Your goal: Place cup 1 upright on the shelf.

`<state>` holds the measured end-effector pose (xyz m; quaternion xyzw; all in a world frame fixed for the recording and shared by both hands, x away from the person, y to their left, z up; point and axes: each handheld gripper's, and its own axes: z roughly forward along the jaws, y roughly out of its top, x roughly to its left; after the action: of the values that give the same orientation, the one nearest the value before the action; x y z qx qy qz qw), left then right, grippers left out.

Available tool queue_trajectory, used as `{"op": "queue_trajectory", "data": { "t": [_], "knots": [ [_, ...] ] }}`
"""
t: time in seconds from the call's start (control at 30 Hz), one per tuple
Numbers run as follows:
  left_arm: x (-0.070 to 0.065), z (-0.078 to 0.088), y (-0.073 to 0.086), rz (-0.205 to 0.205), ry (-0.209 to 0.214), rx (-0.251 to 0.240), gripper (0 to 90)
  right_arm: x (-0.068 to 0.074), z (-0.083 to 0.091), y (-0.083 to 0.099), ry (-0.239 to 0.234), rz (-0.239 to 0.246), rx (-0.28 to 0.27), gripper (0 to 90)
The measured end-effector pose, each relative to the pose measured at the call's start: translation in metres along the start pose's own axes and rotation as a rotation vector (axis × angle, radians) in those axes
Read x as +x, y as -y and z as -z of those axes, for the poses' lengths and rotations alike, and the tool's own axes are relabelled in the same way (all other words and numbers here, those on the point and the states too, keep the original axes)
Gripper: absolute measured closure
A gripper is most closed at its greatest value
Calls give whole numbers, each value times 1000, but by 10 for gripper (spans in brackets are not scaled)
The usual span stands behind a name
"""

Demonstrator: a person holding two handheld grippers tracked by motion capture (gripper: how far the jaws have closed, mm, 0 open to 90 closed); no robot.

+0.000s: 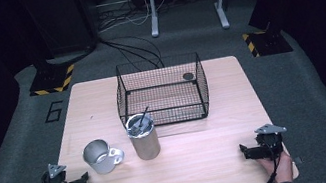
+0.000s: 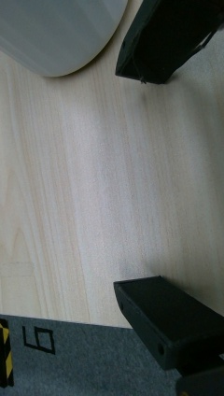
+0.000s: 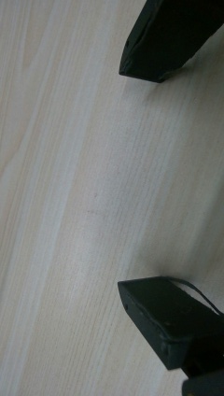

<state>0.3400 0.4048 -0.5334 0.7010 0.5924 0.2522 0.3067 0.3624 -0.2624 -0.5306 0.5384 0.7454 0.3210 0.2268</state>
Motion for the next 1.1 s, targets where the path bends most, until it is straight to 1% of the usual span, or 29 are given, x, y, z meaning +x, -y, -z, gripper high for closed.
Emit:
{"op": "queue_trajectory", "data": {
  "t": [0.03, 0.07, 0.1, 0.13, 0.2, 0.23, 0.3, 0.33, 0.37, 0.4, 0.47, 0.5, 0.53, 0.57, 0.6, 0.63, 0.67, 0.7, 0.73, 0.8, 0.87, 0.9, 0.97, 1.0, 1.03, 1.1],
  "knots": [
    [0, 0, 0, 2, 1, 2, 8, -1, 0, -1, -4, 17, 4, 0],
    [0, 0, 0, 1, -4, 0, 7, 0, -1, -1, -4, 10, 6, 0],
    [0, 0, 0, 1, -4, 0, 8, -1, -2, -2, -5, 15, 4, 0],
    [0, 0, 0, 4, -9, 10, 8, -1, -3, -3, -2, 10, 8, 0],
    [0, 1, 0, 0, -9, 13, 9, -1, -3, -3, -2, 12, 7, 0],
    [0, 1, 0, 1, -9, 12, 9, -3, -4, -4, -20, 23, 8, 0],
    [0, 1, 0, 4, -12, 13, 9, -7, -4, -4, -36, 49, 5, 0],
    [-1, 0, 0, 5, -23, 0, 8, -7, -4, -4, -37, 43, -3, 0],
    [-2, 1, 0, 9, -29, 1, 9, -8, -4, -4, -42, 55, 7, 0],
    [-2, 1, 1, 14, -31, 4, 10, -9, -3, -4, -47, 56, 11, 0],
    [-2, 1, 1, 15, -34, 1, 9, -8, -3, -4, -39, 54, 9, 0],
    [-2, 2, 1, 15, -33, 7, 10, -6, -4, -4, -27, 36, 2, 0],
    [-2, 1, 1, 18, -36, 0, 10, -7, -4, -4, -24, 47, 7, 0],
    [-3, 2, 1, 19, -37, 0, 9, -6, -4, -4, -19, 36, 3, 0],
    [-3, 2, 2, 18, -36, 8, 9, -5, -4, -5, -16, 32, 5, 0],
    [-3, 2, 2, 18, -36, 8, 7, -5, -4, -5, -16, 32, 5, 0],
    [-3, 2, 2, 13, -30, 4, 7, -4, -4, -5, -13, 22, 5, 0],
    [-3, 2, 2, -2, -19, 2, 4, -3, -5, -5, -8, 17, -2, 0],
    [-4, 3, 2, -2, -9, -1, 3, -4, -5, -5, -9, 31, 4, 0],
    [-2, 4, 1, -13, -2, 15, 2, -4, -5, -5, -11, 28, 6, 0],
    [0, 6, -1, -12, 11, 31, 2, -5, -6, -6, -25, 35, 3, 0],
    [0, 8, -2, -1, 12, 26, 3, -5, -6, -6, -22, 26, 0, 0],
    [1, 13, -5, 7, 19, 15, 3, -5, -6, -6, -26, 31, 0, 0],
    [1, 15, -6, 21, 25, 10, 5, -5, -6, -6, -26, 31, 1, 0],
    [1, 15, -6, 21, 25, 10, 6, -5, -6, -6, -26, 31, 1, 0],
    [2, 21, -9, 22, 21, -3, 7, -5, -7, -6, -26, 31, 0, 0]
  ]
}}
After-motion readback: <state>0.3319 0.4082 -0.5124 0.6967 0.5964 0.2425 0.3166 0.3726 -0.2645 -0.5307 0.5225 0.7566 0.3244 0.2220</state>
